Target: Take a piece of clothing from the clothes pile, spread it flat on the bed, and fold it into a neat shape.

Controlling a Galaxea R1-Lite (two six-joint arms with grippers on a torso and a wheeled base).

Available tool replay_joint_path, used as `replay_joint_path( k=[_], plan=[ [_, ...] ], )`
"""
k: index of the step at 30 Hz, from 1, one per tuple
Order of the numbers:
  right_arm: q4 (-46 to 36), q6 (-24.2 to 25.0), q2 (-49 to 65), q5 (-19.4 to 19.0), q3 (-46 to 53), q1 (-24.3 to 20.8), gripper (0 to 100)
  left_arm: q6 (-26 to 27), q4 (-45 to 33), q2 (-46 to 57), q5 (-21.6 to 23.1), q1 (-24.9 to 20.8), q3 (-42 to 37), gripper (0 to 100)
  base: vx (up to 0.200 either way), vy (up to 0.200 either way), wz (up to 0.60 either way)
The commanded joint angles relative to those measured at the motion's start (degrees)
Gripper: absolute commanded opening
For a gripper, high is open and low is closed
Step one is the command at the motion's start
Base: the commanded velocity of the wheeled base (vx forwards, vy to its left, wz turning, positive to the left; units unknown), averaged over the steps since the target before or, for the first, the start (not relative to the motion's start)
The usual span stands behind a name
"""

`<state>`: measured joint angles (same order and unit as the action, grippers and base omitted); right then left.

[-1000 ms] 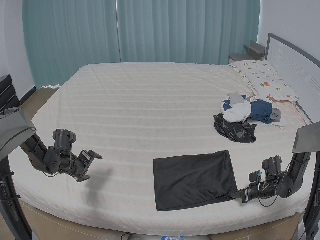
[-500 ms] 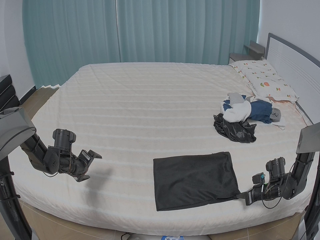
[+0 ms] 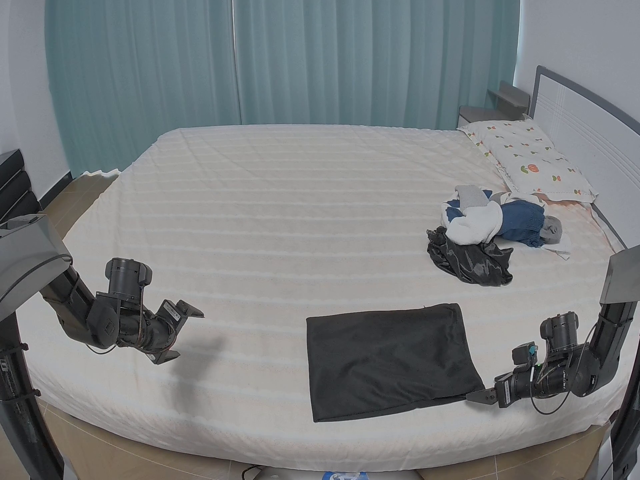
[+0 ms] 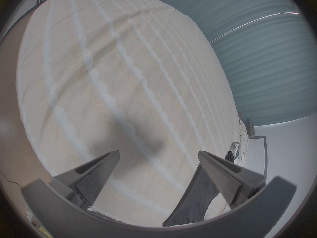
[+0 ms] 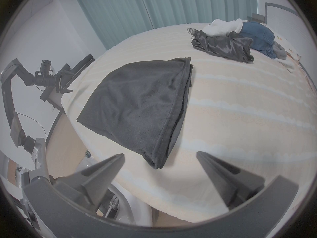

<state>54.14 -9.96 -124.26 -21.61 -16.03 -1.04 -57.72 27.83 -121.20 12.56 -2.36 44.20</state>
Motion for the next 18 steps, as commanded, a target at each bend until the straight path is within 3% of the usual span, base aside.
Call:
replay_joint_path(
  k=[1, 5, 11, 15, 18],
  plan=[
    [0.09, 0.20, 1.65, -0.62, -0.23, 1.30, 100, -0.02, 0.03, -0.09, 0.01, -0.01, 0.01, 100, 0.000, 0.000, 0.00],
    [-0.09, 0.82, 4.20, -5.72, -1.90, 3.15, 100, -0.02, 0.03, -0.09, 0.01, -0.01, 0.01, 100, 0.000, 0.000, 0.00],
    [-0.09, 7.15, 2.53, -6.95, -7.17, 3.15, 100, -0.02, 0.03, -0.09, 0.01, -0.01, 0.09, 100, 0.000, 0.000, 0.00],
    [-0.26, 17.69, -2.22, -4.49, -14.99, 0.07, 100, -0.02, 0.03, -0.09, 0.01, -0.01, 0.09, 100, 0.000, 0.000, 0.00],
    [0.00, 26.75, -6.35, 0.61, -20.88, -2.74, 100, -0.02, 0.03, -0.09, 0.01, -0.01, 0.09, 100, 0.000, 0.000, 0.00]
  ],
)
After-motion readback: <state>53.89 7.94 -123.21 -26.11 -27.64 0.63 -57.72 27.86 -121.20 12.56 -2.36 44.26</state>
